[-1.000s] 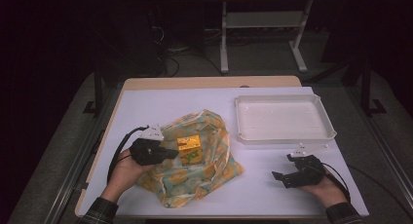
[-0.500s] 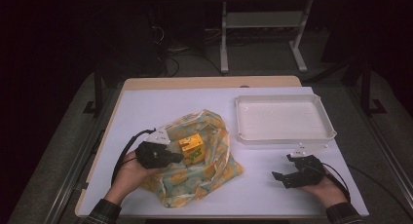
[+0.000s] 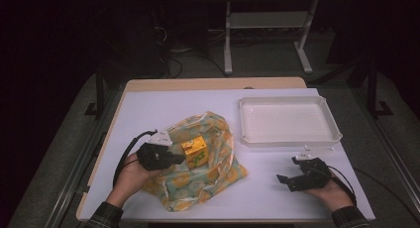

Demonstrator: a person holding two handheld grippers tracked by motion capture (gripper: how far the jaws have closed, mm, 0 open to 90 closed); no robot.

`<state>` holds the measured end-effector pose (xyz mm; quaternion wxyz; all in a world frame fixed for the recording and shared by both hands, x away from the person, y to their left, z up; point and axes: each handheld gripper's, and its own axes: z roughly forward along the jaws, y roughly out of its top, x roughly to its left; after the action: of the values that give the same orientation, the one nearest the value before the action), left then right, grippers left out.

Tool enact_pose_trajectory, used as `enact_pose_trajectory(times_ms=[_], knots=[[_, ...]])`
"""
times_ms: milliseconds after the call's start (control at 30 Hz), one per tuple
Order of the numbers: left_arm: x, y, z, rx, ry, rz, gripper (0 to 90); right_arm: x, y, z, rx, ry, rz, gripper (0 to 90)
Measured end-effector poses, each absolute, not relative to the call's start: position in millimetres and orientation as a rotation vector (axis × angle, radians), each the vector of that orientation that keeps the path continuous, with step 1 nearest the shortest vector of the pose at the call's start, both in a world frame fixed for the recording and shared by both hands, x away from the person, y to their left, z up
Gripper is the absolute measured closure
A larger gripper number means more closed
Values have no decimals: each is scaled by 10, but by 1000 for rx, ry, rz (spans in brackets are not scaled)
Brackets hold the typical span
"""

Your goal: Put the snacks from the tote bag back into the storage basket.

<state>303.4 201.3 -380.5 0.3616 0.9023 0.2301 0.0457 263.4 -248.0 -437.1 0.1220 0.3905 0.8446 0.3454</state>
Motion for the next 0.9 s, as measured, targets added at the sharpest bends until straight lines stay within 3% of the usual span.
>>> enact_pose_trajectory(times_ms=[567, 700, 900], knots=[[3010, 1988, -3775, 2317, 625, 115, 894, 2622, -2494, -4368, 1146, 2462, 1010, 136], [2988, 2062, -3721, 2321, 642, 123, 816, 2623, -2498, -4368, 1142, 2464, 1011, 136], [2982, 2122, -3616, 2299, 715, 122, 603, 2631, -2494, -4365, 1137, 2461, 1013, 136]])
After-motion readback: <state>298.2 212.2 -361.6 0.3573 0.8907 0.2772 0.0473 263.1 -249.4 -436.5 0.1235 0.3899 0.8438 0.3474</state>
